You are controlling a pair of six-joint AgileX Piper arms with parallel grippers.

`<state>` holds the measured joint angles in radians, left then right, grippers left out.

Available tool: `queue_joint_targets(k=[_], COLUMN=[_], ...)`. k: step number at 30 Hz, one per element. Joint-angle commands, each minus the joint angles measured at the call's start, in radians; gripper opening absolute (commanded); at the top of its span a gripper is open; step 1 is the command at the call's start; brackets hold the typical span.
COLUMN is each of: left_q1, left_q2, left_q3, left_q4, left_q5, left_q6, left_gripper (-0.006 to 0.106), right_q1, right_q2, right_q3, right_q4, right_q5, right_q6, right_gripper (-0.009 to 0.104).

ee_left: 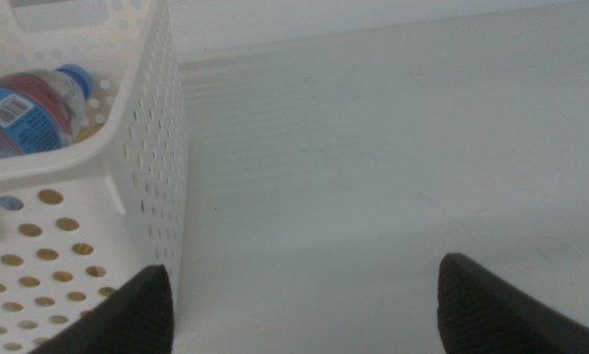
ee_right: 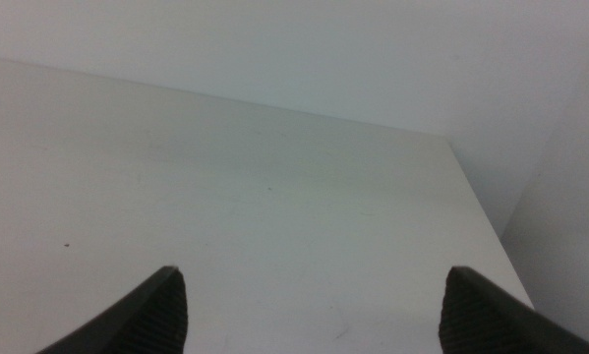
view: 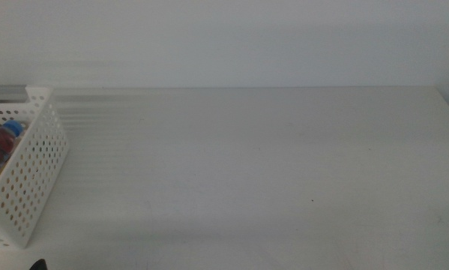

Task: Use arms to grab the bottles and put them into the dustbin to the left of the table.

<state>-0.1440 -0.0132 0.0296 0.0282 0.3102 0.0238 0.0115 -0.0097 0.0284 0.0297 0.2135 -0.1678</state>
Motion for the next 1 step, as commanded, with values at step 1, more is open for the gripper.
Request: queue_joint_targets(k=[1], left_q1=[-0.003], left_q2=[-0.015], left_q3=[0.006], left_q4=[0.000], left_q5=[-0.078], left_q6=[-0.010], left_gripper=[0.085], right_q1=[-0.006], right_q2=[-0.027], right_q3=[-0.007], right_q4=[-0.010], right_q5=[-0.081], right_q6=[-0.012], right_gripper=[0.067])
